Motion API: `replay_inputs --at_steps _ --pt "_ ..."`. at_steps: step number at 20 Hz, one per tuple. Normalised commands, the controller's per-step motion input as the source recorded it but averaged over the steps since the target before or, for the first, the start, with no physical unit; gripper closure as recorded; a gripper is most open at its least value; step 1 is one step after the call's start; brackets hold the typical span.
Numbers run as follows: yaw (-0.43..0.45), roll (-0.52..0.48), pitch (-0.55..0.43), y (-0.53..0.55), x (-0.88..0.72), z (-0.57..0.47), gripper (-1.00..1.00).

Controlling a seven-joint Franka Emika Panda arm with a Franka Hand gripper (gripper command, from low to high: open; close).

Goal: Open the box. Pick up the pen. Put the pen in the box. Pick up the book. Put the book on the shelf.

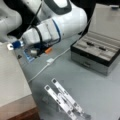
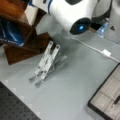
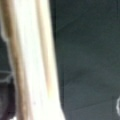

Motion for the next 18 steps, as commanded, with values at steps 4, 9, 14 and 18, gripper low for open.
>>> replay_inputs --at_steps 4,9,14,18 --pt "0.161 0.062 0.01 0.06 -0.15 0.07 -1.0" --pt "0.133 0.07 0.026 0.11 -0.1 0.12 -1.0" --pt "0.017 0.121 0.031 0.2 -0.07 0.17 -1.0" --pt "-0.141 0.209 0.023 0.39 -0.01 0.19 -1.0"
